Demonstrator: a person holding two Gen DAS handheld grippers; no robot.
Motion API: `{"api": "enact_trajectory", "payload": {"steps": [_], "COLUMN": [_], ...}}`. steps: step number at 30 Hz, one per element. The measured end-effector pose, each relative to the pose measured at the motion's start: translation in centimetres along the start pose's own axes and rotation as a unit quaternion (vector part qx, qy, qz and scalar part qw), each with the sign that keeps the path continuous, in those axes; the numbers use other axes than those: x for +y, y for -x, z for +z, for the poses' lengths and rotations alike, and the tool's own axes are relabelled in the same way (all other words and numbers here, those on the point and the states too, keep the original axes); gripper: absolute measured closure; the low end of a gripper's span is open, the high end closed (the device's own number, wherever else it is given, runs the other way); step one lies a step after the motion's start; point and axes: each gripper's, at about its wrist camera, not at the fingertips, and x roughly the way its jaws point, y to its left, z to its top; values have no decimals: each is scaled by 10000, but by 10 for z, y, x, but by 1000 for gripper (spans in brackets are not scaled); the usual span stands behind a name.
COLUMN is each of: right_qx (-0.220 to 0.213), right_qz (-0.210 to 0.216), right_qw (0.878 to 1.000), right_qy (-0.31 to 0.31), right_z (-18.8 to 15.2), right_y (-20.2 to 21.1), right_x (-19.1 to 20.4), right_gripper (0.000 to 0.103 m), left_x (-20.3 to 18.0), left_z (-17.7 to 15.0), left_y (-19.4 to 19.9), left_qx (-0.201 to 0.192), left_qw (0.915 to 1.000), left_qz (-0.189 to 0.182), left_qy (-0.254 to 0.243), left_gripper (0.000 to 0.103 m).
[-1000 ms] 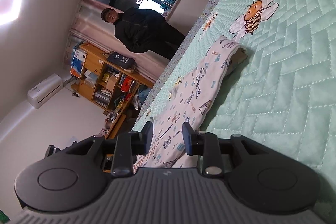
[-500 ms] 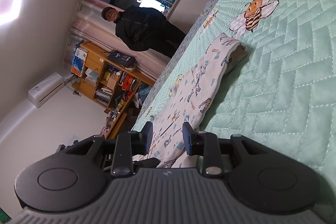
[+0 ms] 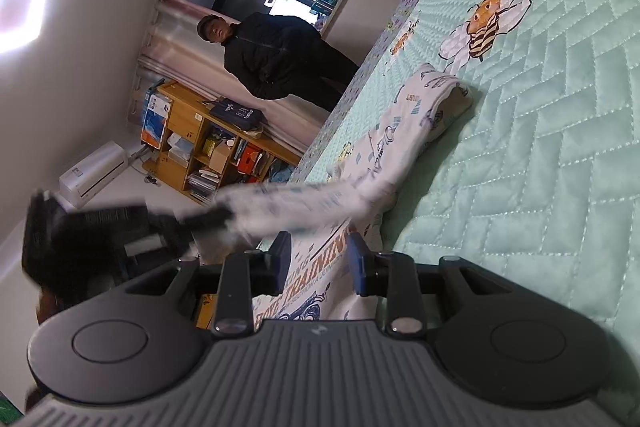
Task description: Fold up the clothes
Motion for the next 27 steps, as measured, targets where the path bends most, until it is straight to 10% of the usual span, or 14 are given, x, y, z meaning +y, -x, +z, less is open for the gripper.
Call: {"api": "enact_trajectory", "payload": {"steps": [11, 21, 27], "right_qx": [73, 93, 92], "right_qz": [-15, -47, -37], "right_qw": [10000, 9999, 9999], "right_qy": [23, 70, 57], "right_z": [-2, -2, -2], "right_y": [-1, -2, -1], "right_x": [0, 1, 0], "right_gripper": [70, 70, 70], "left_x": [45, 143, 176], "left_z": [97, 72, 52], "left_y": [22, -5, 12], "left_qx": [-298, 168, 210], "left_qw": [9936, 9848, 9893], "left_qz": [957, 1719, 1158], "left_qy": [-515, 194, 860], "left_gripper": [95, 95, 95]}}
